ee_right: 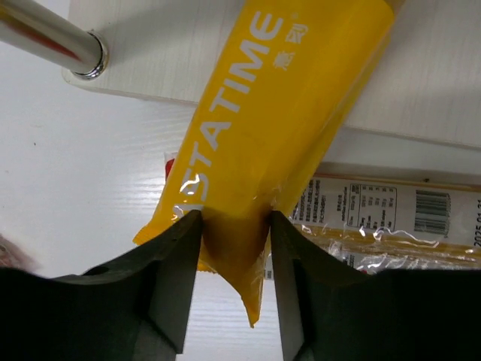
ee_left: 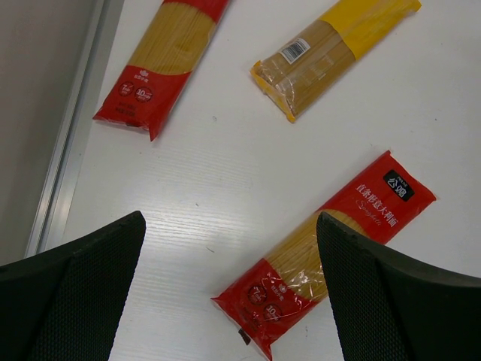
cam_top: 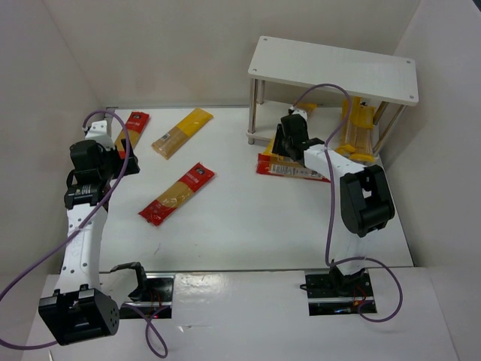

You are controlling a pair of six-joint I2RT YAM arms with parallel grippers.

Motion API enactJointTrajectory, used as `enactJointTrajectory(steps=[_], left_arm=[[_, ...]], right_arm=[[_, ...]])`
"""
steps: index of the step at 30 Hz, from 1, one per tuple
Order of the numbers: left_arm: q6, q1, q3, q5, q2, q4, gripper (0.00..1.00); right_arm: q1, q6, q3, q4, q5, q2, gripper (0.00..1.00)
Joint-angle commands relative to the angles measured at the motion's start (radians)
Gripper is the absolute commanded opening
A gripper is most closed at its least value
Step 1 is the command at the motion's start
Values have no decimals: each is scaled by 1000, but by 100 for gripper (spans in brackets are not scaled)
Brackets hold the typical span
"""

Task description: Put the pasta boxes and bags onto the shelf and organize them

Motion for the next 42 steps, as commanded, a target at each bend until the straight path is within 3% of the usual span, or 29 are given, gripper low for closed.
enactJointTrajectory(steps=[1,6,7,8,33,42], left_arm=[[11,6,1,12,-24,43,100],[11,6,1,12,-24,43,100],[11,6,1,12,-24,43,100],[11,6,1,12,-24,43,100],[11,6,1,21,-43,33,100],[11,6,1,21,-52,33,100]], right_arm=[[0,7,39,43,-26,29,47],[-9,-11,39,34,-14,29,14],[-9,-11,39,34,-5,29,3],[-18,-11,39,23,5,20,0],[-248,-58,-180,15,264,-327,0],[-339,-152,-160,34,242,-301,0]])
